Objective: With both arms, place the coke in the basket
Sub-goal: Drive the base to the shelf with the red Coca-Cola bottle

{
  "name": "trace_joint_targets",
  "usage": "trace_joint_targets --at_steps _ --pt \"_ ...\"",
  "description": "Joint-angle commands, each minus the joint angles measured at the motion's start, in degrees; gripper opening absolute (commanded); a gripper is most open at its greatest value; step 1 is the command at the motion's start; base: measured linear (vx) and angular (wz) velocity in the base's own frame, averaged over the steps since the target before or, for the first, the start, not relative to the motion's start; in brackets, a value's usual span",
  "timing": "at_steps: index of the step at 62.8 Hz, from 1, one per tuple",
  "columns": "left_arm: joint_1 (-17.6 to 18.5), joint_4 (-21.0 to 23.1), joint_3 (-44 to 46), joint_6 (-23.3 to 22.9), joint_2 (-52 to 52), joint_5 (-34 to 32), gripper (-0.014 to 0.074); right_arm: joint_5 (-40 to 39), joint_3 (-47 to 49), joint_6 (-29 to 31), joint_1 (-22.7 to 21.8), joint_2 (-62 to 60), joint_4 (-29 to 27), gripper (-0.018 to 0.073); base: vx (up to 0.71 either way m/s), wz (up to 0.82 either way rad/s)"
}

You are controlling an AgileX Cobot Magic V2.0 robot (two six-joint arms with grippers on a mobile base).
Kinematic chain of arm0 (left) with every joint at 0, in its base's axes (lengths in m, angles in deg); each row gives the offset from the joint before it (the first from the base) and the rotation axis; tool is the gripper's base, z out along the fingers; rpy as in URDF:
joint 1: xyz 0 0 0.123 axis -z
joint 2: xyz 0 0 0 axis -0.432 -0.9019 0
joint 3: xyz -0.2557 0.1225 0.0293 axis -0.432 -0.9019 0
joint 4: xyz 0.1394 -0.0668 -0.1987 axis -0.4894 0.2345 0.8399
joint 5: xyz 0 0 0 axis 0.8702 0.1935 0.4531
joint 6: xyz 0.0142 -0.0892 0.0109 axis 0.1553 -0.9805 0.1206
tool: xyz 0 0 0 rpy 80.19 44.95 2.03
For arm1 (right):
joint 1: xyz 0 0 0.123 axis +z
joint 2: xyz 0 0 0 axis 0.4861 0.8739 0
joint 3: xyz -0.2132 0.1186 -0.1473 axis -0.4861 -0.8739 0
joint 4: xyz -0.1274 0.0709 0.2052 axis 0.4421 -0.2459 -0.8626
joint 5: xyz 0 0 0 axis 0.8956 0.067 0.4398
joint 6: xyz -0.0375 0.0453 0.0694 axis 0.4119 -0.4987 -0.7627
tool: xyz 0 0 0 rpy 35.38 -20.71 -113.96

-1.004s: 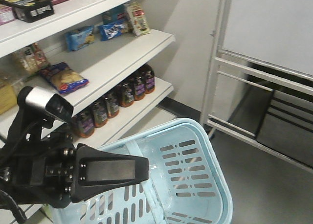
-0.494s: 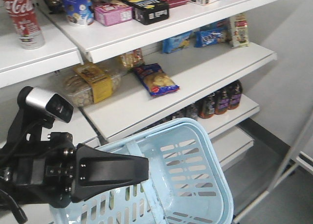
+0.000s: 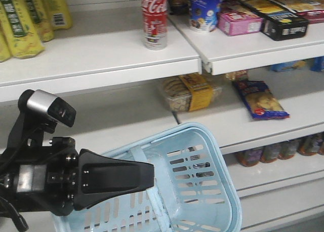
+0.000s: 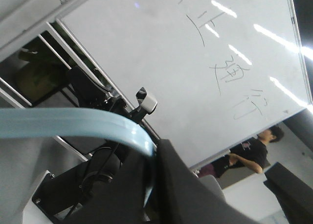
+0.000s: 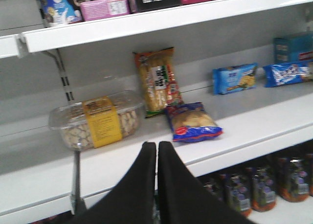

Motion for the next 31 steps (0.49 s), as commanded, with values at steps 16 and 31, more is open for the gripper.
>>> trace_joint_targets --at_steps 16,31 --pt "0.4 4.8 1.5 -0.1 1.3 -10.1 -0.0006 -4.1 -0.4 0.0 0.1 -0.7 0.5 -0.0004 0.07 0.60" --pt "0.4 4.8 1.5 -0.1 1.3 -10.1 -0.0006 -4.1 -0.4 0.0 0.1 -0.7 0.5 -0.0004 0.05 0.40"
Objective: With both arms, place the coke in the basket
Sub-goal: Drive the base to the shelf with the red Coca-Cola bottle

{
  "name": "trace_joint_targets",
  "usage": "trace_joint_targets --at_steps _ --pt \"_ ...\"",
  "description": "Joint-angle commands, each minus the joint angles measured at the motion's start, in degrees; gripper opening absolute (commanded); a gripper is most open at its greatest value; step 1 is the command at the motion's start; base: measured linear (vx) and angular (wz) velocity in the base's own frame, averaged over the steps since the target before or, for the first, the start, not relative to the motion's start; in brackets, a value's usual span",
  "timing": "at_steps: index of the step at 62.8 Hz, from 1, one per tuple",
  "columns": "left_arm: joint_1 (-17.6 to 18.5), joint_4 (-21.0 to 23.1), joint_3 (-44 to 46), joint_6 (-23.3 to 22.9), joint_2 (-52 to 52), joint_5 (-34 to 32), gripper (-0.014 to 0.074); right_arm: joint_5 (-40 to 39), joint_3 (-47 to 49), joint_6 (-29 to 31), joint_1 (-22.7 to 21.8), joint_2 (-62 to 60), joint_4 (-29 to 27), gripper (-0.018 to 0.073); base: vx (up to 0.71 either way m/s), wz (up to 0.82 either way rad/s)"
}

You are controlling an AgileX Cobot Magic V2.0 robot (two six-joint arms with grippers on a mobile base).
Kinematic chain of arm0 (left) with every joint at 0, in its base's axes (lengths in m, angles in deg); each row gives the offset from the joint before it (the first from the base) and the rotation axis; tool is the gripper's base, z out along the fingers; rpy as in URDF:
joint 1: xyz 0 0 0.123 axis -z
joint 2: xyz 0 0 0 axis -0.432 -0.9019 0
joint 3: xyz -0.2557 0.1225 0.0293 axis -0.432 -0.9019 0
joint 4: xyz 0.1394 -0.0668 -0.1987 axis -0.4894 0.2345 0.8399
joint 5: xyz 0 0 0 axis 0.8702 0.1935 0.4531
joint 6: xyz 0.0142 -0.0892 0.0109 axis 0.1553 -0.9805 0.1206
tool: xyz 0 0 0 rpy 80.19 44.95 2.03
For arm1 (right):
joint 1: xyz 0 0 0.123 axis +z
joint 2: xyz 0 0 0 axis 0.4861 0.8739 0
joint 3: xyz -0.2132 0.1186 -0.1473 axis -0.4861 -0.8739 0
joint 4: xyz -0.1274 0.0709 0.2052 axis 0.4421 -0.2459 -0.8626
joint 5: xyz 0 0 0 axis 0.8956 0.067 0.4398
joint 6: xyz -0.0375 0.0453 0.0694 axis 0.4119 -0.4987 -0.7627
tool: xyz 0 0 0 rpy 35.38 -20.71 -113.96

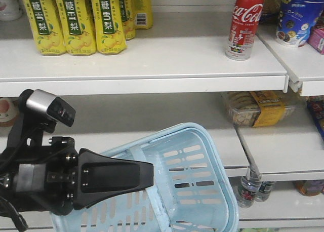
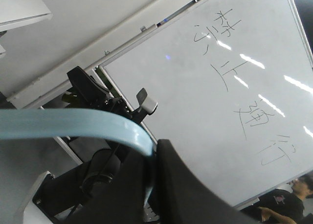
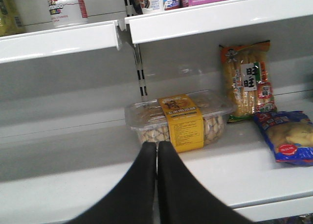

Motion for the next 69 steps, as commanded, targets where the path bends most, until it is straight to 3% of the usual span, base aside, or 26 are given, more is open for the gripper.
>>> trace_joint_targets --at_steps 1,69 --pt "0.4 4.8 1.5 -0.1 1.3 -10.1 -0.0006 -4.1 -0.4 0.0 0.1 -0.7 0.5 -0.0004 0.04 0.27" --pt "0.4 4.8 1.5 -0.1 1.3 -10.0 -0.0006 -4.1 -0.4 0.0 0.1 -0.7 0.5 -0.0004 0.01 0.04"
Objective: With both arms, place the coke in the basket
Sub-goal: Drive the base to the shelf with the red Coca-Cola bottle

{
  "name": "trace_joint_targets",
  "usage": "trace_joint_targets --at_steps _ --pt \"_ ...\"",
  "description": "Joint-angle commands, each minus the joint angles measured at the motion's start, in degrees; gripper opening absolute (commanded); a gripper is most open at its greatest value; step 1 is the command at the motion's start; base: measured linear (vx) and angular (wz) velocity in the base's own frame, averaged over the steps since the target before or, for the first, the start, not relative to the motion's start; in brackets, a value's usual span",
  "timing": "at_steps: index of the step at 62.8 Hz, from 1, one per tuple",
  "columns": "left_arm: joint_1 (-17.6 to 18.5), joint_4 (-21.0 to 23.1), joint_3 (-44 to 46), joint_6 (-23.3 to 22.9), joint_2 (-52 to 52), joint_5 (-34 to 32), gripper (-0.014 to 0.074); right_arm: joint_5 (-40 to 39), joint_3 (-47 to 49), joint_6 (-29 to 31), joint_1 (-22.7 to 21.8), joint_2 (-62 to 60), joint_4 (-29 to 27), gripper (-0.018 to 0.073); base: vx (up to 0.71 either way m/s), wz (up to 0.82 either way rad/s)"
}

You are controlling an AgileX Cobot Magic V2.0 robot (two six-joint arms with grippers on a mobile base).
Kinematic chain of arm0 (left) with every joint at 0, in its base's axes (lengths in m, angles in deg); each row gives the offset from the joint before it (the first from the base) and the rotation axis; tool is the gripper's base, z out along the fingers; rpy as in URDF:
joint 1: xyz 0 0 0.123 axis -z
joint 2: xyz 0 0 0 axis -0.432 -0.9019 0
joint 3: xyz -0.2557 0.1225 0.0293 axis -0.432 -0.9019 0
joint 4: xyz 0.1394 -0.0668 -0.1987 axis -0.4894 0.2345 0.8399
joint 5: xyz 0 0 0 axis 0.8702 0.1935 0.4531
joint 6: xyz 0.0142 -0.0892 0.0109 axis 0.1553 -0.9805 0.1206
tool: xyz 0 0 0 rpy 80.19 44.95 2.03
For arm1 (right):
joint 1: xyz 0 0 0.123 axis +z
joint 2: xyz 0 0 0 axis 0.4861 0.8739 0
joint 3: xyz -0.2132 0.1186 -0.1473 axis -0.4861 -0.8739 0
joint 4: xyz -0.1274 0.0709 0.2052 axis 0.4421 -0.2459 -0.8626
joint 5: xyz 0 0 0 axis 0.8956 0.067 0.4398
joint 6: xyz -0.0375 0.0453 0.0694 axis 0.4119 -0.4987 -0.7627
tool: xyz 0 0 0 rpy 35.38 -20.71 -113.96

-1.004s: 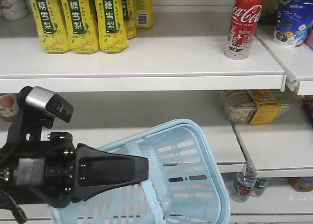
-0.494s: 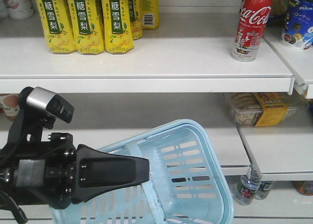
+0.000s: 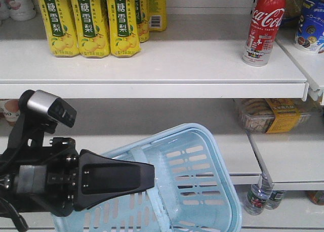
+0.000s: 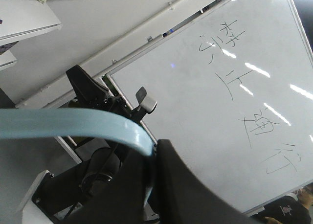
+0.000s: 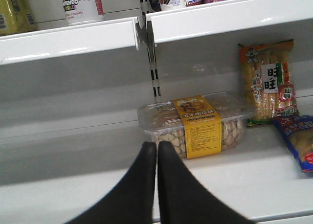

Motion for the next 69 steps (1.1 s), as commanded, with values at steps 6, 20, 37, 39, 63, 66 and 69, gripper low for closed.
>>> trace_joint_targets --at_steps 6,20,37,39,63,66,69 --pt "0.4 4.8 1.5 -0.1 1.3 -10.0 -0.0006 -4.1 -0.4 0.0 0.1 -0.7 0.5 -0.0004 0.01 0.00" --pt "0.4 4.8 1.5 -0.1 1.3 -10.0 -0.0006 -4.1 -0.4 0.0 0.1 -0.7 0.5 -0.0004 0.01 0.02" --pt "0.4 4.8 1.5 -0.1 1.3 -10.0 -0.0006 -4.1 -0.4 0.0 0.1 -0.7 0.5 -0.0004 0.03 0.03" --pt "0.4 4.8 1.5 -0.1 1.3 -10.0 -0.0006 -4.1 -0.4 0.0 0.1 -0.7 0.5 -0.0004 0.03 0.00" --pt "0.4 4.8 1.5 -0.1 1.3 -10.0 -0.0006 -4.1 -0.4 0.0 0.1 -0.7 0.5 -0.0004 0.02 -0.02" --pt "0.4 4.8 1.5 -0.1 1.3 -10.0 -0.0006 -4.1 -0.4 0.0 0.1 -0.7 0.5 -0.0004 0.02 0.00" --pt "0.4 4.8 1.5 -0.1 1.3 -10.0 -0.0006 -4.1 -0.4 0.0 0.1 -0.7 0.5 -0.0004 0.01 0.01"
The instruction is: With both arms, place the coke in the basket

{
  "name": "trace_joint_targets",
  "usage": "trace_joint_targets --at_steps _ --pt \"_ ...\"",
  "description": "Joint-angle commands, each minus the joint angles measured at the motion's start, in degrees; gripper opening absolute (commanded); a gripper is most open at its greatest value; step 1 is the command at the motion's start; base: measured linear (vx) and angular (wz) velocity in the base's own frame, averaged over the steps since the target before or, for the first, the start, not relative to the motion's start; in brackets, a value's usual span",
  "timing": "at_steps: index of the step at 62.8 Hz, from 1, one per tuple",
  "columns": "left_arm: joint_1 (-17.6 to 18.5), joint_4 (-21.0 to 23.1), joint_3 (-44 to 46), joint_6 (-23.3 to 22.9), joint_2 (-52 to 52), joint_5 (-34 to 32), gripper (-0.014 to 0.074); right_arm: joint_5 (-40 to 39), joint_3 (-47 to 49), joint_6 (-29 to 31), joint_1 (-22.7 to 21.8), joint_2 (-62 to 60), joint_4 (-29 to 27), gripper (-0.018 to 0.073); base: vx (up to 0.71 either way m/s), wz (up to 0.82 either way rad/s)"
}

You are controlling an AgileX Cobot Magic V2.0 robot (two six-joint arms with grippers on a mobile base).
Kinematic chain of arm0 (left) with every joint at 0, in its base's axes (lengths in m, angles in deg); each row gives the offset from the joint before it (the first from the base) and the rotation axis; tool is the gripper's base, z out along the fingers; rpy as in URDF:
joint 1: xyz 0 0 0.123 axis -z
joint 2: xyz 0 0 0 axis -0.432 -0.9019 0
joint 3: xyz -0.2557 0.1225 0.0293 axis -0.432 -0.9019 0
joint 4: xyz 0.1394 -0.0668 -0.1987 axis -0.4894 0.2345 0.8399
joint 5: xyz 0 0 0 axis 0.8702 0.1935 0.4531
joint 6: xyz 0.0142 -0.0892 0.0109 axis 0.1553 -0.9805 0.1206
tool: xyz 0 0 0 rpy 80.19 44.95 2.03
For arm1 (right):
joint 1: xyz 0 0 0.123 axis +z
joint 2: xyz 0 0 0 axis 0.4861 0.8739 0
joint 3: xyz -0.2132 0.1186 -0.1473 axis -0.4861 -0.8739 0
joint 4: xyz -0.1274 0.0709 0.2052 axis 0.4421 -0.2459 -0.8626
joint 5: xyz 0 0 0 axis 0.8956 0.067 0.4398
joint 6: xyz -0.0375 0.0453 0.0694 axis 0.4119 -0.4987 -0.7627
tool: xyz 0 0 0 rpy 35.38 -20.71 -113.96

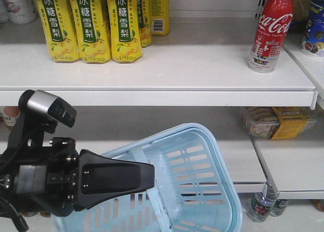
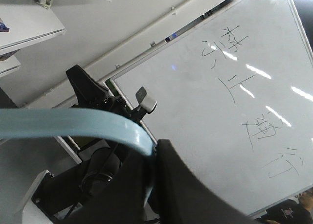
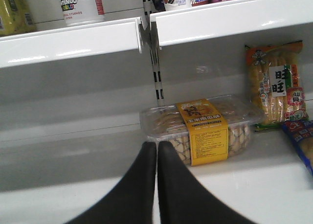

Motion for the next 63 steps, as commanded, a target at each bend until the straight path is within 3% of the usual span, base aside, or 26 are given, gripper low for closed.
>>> trace_joint_targets --at_steps 1,63 --pt "0.4 4.8 1.5 -0.1 1.3 -10.0 -0.0006 -4.1 -0.4 0.0 0.1 -0.7 0.5 -0.0004 0.01 0.01" --pt "0.4 4.8 1.5 -0.1 1.3 -10.0 -0.0006 -4.1 -0.4 0.0 0.1 -0.7 0.5 -0.0004 0.02 0.00"
